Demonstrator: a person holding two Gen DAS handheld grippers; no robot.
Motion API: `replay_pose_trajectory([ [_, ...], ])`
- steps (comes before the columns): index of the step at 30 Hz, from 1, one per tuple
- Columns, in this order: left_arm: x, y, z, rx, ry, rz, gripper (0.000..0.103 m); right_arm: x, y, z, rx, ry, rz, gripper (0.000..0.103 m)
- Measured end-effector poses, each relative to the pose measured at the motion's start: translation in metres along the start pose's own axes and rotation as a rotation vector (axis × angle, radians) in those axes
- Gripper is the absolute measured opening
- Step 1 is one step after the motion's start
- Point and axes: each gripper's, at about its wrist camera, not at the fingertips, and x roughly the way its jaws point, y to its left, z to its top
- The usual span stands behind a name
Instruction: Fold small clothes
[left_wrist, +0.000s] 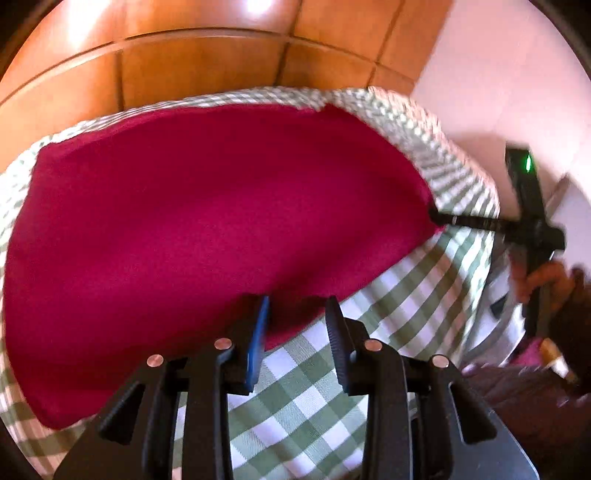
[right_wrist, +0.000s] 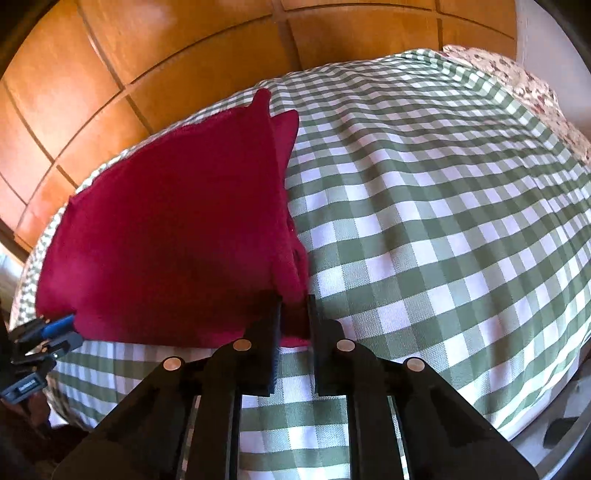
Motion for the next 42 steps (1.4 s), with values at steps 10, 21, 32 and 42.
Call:
replay_pose_trajectory([
  [10, -0.058, 0.075, 0.009, -0.263, -0.199, 0.146, 0.047, -0.012, 0.058, 0.054, -0.098, -0.139, 0.015, 0.055],
  [21, -0.025, 0.132, 0.030, -0.335, -0.106, 0.374, 0.043, 0.095, 0.096, 0.126, -0.195, -0.086, -0.200, 0.056],
  [32, -0.036, 0.199, 0.069, -0.531, -0.191, 0.361, 0.051, 0.102, 0.083, 0.120, -0.155, -0.154, -0.175, 0.058],
  [42, 0.026, 0.234, 0.080, -0.590, -0.108, 0.460, 0.057, 0.103, 0.083, 0.119, -0.148, -0.169, -0.172, 0.059],
])
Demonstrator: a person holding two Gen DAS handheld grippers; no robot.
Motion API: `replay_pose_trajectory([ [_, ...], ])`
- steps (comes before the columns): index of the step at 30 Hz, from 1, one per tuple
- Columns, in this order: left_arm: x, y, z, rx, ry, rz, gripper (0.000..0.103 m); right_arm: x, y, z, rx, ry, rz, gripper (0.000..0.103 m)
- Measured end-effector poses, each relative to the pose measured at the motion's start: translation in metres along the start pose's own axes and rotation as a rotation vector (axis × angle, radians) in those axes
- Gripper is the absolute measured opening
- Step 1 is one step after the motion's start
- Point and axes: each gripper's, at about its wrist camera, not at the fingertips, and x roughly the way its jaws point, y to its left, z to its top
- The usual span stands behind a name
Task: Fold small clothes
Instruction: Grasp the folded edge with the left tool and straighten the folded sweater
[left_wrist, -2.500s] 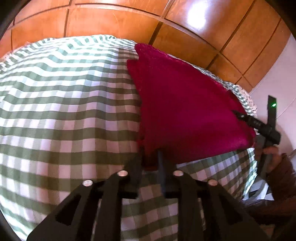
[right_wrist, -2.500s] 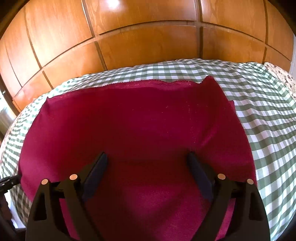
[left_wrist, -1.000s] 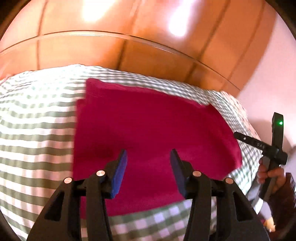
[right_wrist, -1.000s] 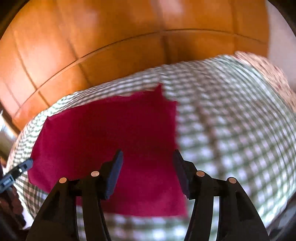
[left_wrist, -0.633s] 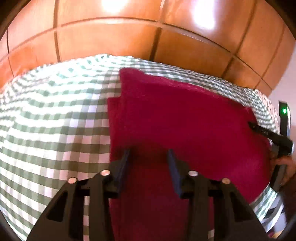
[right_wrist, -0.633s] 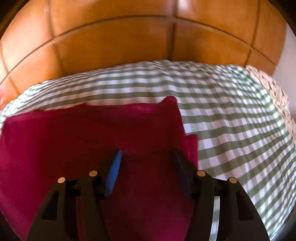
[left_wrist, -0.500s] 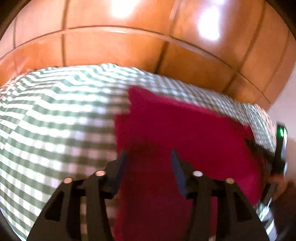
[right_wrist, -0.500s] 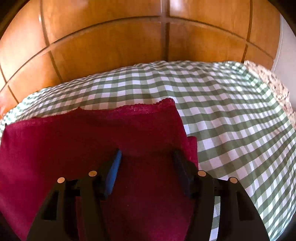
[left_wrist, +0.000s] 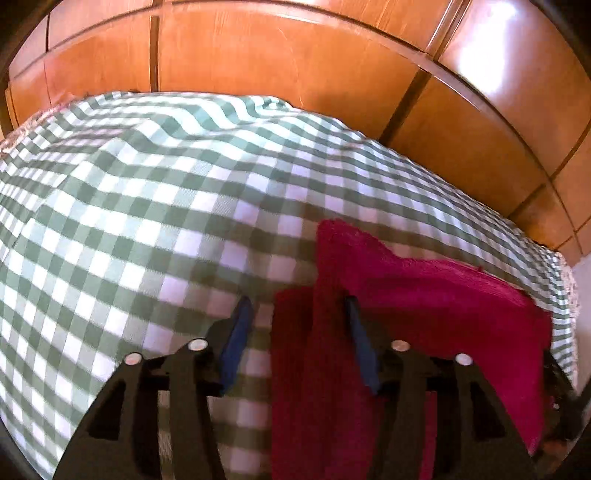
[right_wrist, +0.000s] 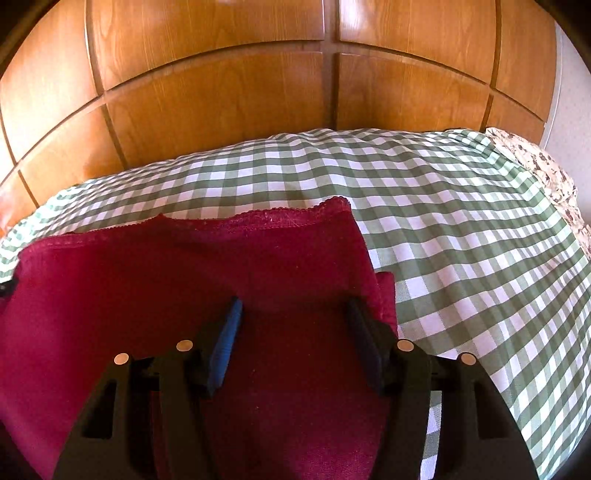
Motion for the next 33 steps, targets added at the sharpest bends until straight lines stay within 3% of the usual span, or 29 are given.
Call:
replay_pose_trajectory([
  [5, -0.011, -0.006, -0.002, 0.015, -0.027, 0.053, 0.059, 0.000, -0.001, 0.000, 0.012, -0.004, 0.008, 0.059],
  [9, -0.042, -0.021, -0.008, 0.084, -0.108, 0.123, 0.058, -0.001, 0.000, -0.001, 0.014, -0.007, 0.007, 0.059],
  [13, -0.077, -0.029, -0.020, 0.114, -0.184, 0.106, 0.059, -0.001, 0.001, -0.001, 0.011, -0.008, 0.005, 0.059],
  [19, -0.114, -0.032, -0.043, 0.127, -0.233, 0.062, 0.063, -0.001, 0.001, -0.001, 0.011, -0.009, 0.004, 0.059],
  [33, -0.136, -0.042, -0.084, 0.170, -0.231, 0.036, 0.068, -0.002, 0.002, -0.001, 0.008, -0.005, -0.003, 0.059],
])
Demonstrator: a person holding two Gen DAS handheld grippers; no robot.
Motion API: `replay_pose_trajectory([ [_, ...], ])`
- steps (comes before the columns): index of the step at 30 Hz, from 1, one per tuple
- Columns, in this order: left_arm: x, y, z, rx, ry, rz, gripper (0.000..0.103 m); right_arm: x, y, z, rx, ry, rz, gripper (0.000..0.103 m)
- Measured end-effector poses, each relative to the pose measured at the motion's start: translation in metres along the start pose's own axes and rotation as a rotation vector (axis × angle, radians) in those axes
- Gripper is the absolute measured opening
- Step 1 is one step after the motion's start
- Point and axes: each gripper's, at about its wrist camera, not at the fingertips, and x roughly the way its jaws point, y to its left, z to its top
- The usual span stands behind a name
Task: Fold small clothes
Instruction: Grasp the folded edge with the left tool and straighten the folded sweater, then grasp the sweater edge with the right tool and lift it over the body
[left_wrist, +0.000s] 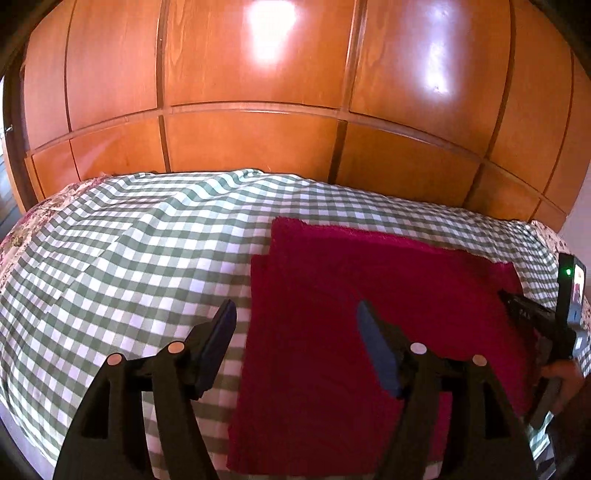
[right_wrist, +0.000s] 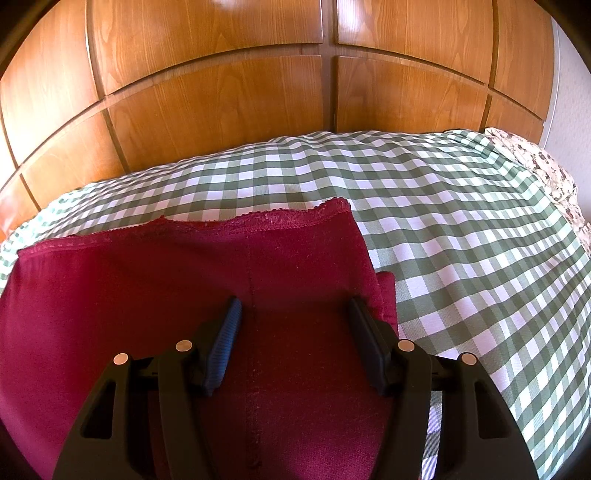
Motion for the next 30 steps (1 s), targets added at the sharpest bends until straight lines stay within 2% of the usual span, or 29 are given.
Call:
replay_pose_trajectory([
  [4, -0.005, -0.008, -0.008, 0.016, 0.005, -0.005, 0.070, -0.002, 0.000, 0.003, -0.001, 0.017, -0.002, 0.061],
  [7, -0.008, -0.012, -0.013, 0.029, 0.006, -0.009, 0.071, -0.004, 0.000, 0.005, -0.001, 0.036, 0.008, 0.067],
  [10, -0.009, -0.015, -0.017, 0.039, 0.012, -0.016, 0.071, -0.009, -0.001, 0.007, 0.003, 0.055, 0.029, 0.076],
  [12, -0.009, -0.016, -0.019, 0.046, 0.017, -0.018, 0.071, -0.016, -0.002, 0.008, 0.014, 0.065, 0.059, 0.087],
  [13, -0.009, -0.017, -0.020, 0.047, 0.020, -0.019, 0.071, -0.020, -0.002, 0.009, 0.017, 0.065, 0.065, 0.088],
  [17, -0.004, -0.019, -0.024, 0.056, 0.040, -0.032, 0.071, -0.044, -0.010, 0.006, 0.009, 0.040, 0.065, 0.092],
  [21, 0.004, -0.020, -0.029, 0.059, 0.069, -0.049, 0.071, -0.066, -0.042, -0.004, 0.060, 0.029, 0.069, 0.094],
  [26, 0.017, -0.020, -0.039, 0.077, 0.115, -0.076, 0.071, -0.062, -0.086, -0.036, 0.225, 0.131, 0.169, 0.094],
  [28, 0.022, -0.020, -0.043, 0.090, 0.128, -0.082, 0.071, -0.059, -0.096, -0.051, 0.301, 0.169, 0.261, 0.094],
  [30, 0.025, -0.019, -0.044, 0.095, 0.138, -0.088, 0.072, -0.063, -0.093, -0.064, 0.317, 0.174, 0.336, 0.090],
])
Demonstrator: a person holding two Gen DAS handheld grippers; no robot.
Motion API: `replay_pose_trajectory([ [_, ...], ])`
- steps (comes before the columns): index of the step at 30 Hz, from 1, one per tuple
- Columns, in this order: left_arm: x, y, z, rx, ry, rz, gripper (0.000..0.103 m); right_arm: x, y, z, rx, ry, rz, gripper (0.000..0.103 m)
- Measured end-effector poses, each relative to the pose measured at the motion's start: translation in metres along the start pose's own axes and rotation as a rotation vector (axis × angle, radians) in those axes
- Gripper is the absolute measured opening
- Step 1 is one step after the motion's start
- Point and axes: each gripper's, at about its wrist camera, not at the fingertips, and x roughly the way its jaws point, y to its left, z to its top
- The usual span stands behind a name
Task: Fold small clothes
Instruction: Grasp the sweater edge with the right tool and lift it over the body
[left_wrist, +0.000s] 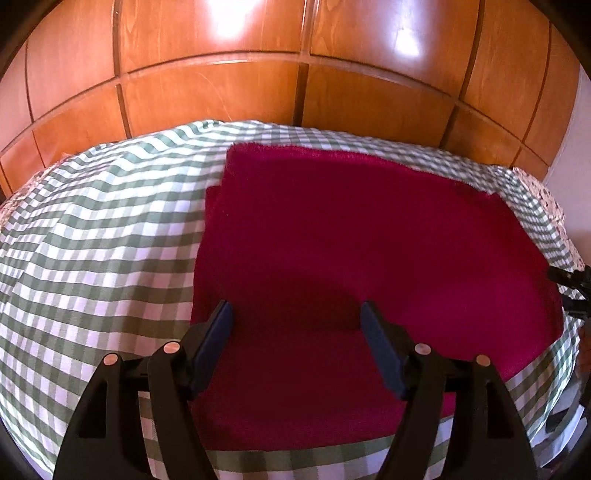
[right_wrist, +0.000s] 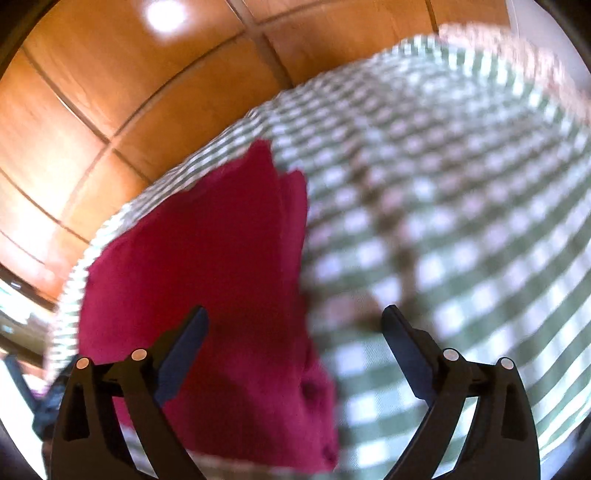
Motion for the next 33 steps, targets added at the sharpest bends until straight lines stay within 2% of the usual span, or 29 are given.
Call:
replay_pose_trajectory([
  [4, 0.001, 0.001, 0.000, -0.008, 0.003, -0.017, 0.072, 0.004, 0.014, -0.019, -0.023, 0.026, 0.071, 0.084],
  [7, 0.001, 0.003, 0.000, -0.019, 0.003, -0.034, 0.072, 0.011, 0.025, -0.022, -0.039, 0.038, 0.080, 0.077],
  [9, 0.001, 0.007, 0.002, -0.034, 0.005, -0.058, 0.072, 0.014, 0.032, -0.022, -0.047, 0.047, 0.075, 0.054],
  [11, -0.001, 0.014, 0.004, -0.061, 0.010, -0.090, 0.072, 0.013, 0.041, -0.020, -0.056, 0.056, 0.093, 0.036],
  [12, -0.004, 0.018, 0.006, -0.080, 0.010, -0.109, 0.070, 0.010, 0.045, -0.019, -0.072, 0.047, 0.083, 0.033],
  [17, -0.020, 0.040, 0.011, -0.158, 0.002, -0.205, 0.066, -0.014, 0.091, -0.004, -0.166, -0.025, 0.128, 0.028],
  [23, -0.038, 0.079, 0.010, -0.265, -0.015, -0.305, 0.064, -0.023, 0.178, 0.005, -0.334, -0.056, 0.252, 0.026],
  [28, -0.048, 0.113, 0.005, -0.363, -0.035, -0.355, 0.064, 0.004, 0.254, -0.011, -0.473, 0.010, 0.326, 0.025],
  [33, -0.054, 0.132, 0.001, -0.430, -0.045, -0.402, 0.063, 0.053, 0.308, -0.042, -0.590, 0.127, 0.335, 0.024],
])
